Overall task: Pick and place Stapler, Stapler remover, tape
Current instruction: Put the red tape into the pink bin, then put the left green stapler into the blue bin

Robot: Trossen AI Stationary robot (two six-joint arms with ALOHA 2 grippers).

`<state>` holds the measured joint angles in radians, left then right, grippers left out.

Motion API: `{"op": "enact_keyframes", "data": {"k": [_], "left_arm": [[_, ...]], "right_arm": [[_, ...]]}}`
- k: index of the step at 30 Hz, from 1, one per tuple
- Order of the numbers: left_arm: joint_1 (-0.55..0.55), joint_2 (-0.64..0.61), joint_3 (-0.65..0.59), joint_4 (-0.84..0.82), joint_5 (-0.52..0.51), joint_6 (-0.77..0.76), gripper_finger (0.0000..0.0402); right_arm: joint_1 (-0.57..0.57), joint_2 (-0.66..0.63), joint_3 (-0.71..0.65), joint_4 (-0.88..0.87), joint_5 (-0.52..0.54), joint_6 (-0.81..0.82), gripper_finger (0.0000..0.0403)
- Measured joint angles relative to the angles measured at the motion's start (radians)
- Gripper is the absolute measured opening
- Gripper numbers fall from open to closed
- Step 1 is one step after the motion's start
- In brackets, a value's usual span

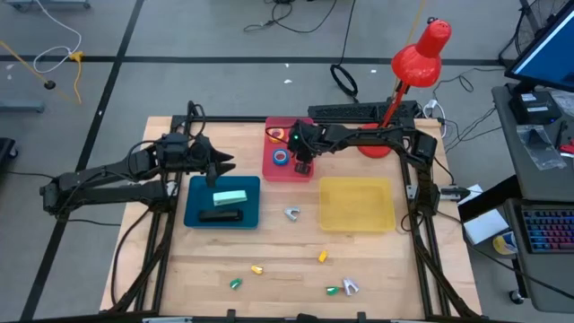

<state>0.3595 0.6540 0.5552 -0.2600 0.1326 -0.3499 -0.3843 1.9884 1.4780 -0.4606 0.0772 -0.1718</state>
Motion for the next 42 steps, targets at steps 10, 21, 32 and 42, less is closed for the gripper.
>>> {"op": "enact_keyframes", "data": {"k": [10, 21, 32, 42], "left_arm": [[0.000, 0.000, 0.000, 0.000, 0.000, 0.015, 0.0189], [0.000, 0.000, 0.000, -0.001, 0.010, 0.015, 0.0189], [0.000, 0.000, 0.001, -0.002, 0.026, 0.027, 0.0189], [-0.001, 0.000, 0.001, 0.001, 0.020, -0.038, 0.0189]], "right_arm": [[0.007, 0.004, 0.000, 0.016, 0.003, -0.062, 0.0098], [0.028, 0.056, 0.000, 0.037, 0.026, -0.081, 0.0098], [0.038, 0.025, -0.003, 0.017, 0.071, -0.035, 0.0135], [0.112, -0.219, -0.002, -0.071, 0.077, 0.041, 0.0154]]}}
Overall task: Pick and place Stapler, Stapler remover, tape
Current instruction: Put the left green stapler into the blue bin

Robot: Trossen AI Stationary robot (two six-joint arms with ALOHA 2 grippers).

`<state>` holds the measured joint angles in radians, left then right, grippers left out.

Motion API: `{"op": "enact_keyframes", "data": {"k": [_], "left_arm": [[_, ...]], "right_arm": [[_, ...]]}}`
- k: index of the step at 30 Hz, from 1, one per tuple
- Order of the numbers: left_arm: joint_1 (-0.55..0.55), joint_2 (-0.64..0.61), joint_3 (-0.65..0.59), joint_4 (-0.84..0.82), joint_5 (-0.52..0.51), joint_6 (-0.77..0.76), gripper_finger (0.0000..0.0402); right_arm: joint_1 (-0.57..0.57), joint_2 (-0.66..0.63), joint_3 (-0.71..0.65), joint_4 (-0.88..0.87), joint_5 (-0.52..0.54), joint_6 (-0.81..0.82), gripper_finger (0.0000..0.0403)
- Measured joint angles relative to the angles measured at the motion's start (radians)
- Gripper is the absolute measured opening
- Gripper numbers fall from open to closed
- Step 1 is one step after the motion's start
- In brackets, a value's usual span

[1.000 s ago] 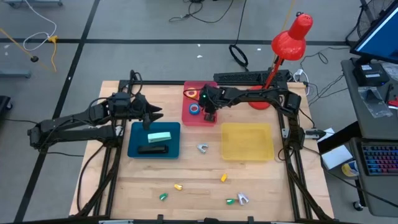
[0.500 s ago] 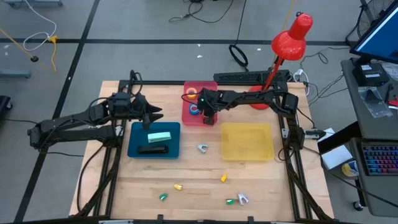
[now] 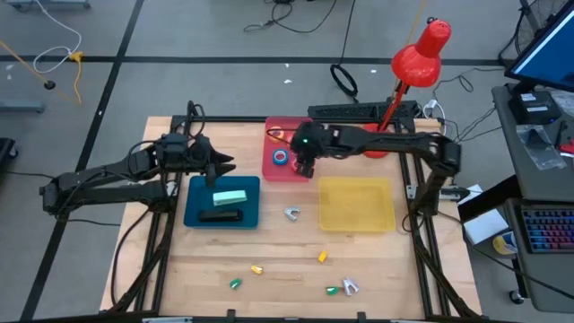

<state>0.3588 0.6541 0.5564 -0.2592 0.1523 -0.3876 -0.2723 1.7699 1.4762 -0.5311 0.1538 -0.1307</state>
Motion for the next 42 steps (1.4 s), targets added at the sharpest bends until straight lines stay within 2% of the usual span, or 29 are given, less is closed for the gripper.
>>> {"op": "enact_keyframes", "data": {"k": [2, 8, 12, 16, 22, 30, 34, 38, 42], "left_arm": [[0.000, 0.000, 0.000, 0.000, -0.002, -0.019, 0.0189], [0.000, 0.000, 0.000, 0.002, -0.003, -0.078, 0.0189], [-0.001, 0.000, 0.000, 0.002, 0.005, -0.187, 0.0189], [-0.007, 0.000, 0.000, 0.002, 0.006, -0.271, 0.0189], [-0.090, 0.000, 0.000, 0.002, 0.033, -0.241, 0.0189], [-0.222, 0.000, 0.000, 0.002, 0.006, -0.275, 0.0189], [-0.285, 0.000, 0.000, 0.002, -0.022, -0.276, 0.0189], [-0.344, 0.000, 0.000, 0.002, -0.022, -0.273, 0.0189], [-0.398, 0.000, 0.000, 0.003, -0.023, -0.273, 0.0189]], "right_arm": [[0.025, -0.057, 0.002, -0.035, -0.039, 0.035, 0.0151], [0.129, -0.226, -0.058, -0.138, -0.267, 0.067, 0.0144], [0.231, -0.335, -0.160, -0.140, -0.312, 0.083, 0.0144], [0.350, -0.427, -0.280, -0.132, -0.313, 0.167, 0.0141], [0.555, -0.528, -0.469, -0.036, -0.313, 0.327, 0.0135], [0.771, -0.543, -0.619, 0.140, -0.314, 0.507, 0.0126], [0.800, -0.529, -0.645, 0.229, -0.274, 0.453, 0.0120], [0.794, -0.514, -0.660, 0.318, -0.209, 0.310, 0.0114], [0.777, -0.475, -0.661, 0.388, -0.204, 0.180, 0.0114]]}}
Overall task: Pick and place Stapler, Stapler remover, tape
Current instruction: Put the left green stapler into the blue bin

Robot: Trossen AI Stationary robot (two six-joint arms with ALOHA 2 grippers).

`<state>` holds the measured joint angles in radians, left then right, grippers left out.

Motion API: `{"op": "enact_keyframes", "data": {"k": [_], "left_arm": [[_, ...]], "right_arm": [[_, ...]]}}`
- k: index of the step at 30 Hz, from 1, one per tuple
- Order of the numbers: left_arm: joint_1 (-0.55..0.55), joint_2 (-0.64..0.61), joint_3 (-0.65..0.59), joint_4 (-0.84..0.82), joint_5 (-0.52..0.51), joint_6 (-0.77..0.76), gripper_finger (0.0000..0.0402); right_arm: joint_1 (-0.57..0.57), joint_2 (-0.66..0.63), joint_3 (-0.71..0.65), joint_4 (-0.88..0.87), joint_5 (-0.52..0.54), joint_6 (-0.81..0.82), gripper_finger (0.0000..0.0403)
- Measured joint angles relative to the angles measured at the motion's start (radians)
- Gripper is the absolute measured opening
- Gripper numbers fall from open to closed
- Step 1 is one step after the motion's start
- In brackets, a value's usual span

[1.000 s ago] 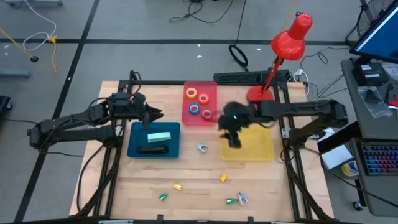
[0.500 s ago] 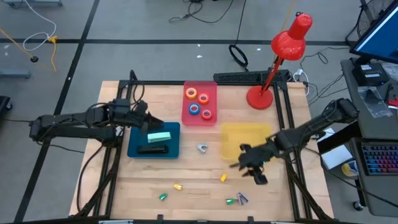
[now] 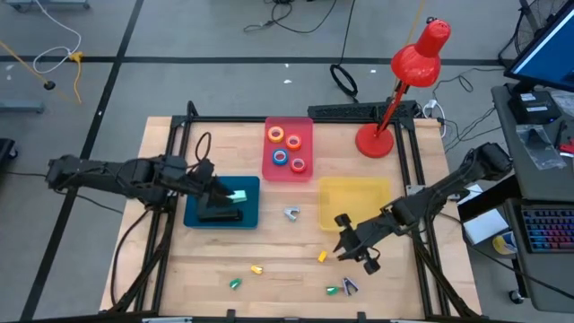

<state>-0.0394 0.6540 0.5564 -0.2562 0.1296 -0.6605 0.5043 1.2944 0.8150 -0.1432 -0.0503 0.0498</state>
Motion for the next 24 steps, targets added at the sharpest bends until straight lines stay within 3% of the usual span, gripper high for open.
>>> {"op": "enact_keyframes", "data": {"k": [8, 11, 17, 24], "left_arm": [[-0.078, 0.000, 0.000, -0.001, -0.120, -0.003, 0.0189], [-0.091, 0.000, 0.000, -0.001, -0.152, -0.003, 0.0189], [-0.099, 0.000, 0.000, -0.001, -0.158, -0.003, 0.0189], [-0.099, 0.000, 0.000, -0.001, -0.159, 0.003, 0.0189]], "right_arm": [[-0.047, 0.129, -0.001, 0.087, -0.006, -0.130, 0.0119], [-0.074, 0.165, -0.001, 0.132, -0.079, -0.147, 0.0121], [-0.137, 0.196, 0.000, 0.115, -0.187, -0.149, 0.0123], [-0.190, 0.195, 0.008, 0.047, -0.187, -0.173, 0.0123]]}}
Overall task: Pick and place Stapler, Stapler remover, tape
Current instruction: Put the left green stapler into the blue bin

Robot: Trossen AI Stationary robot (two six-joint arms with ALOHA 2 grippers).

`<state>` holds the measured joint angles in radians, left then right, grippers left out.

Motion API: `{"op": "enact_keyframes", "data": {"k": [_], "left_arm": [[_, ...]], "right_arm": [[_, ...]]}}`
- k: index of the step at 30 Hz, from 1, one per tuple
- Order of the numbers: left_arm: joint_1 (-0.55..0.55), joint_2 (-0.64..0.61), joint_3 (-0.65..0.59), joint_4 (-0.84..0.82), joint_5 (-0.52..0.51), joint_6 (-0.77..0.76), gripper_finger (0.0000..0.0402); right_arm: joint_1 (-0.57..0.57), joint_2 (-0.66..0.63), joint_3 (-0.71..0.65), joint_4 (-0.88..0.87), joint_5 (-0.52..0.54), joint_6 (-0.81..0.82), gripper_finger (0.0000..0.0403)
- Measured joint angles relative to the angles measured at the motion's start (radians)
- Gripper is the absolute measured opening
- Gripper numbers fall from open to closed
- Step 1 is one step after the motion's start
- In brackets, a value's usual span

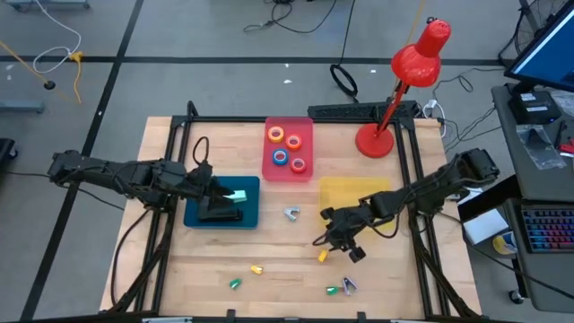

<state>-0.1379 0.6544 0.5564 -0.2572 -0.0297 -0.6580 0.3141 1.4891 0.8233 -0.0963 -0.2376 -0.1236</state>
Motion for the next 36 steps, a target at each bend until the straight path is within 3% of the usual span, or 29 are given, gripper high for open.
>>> {"op": "enact_keyframes", "data": {"k": [7, 12, 17, 27, 36], "left_arm": [[-0.008, 0.000, 0.000, 0.038, 0.000, -0.024, 0.0189], [-0.095, 0.037, 0.000, 0.247, 0.001, 0.017, 0.0189], [-0.218, 0.167, 0.002, 0.416, -0.007, 0.002, 0.0189], [-0.480, 0.501, 0.063, 0.409, -0.032, -0.500, 0.0189], [-0.640, 0.716, 0.339, -0.106, -0.049, -1.036, 0.0189]], "right_arm": [[0.015, -0.004, 0.058, -0.009, 0.007, 0.005, 0.0123], [0.052, -0.008, 0.077, 0.012, 0.082, 0.036, 0.0123], [0.080, -0.008, 0.081, 0.016, 0.109, 0.072, 0.0123], [0.081, -0.008, 0.081, 0.009, 0.106, 0.190, 0.0123], [0.081, -0.008, 0.081, 0.009, 0.106, 0.198, 0.0123]]}}
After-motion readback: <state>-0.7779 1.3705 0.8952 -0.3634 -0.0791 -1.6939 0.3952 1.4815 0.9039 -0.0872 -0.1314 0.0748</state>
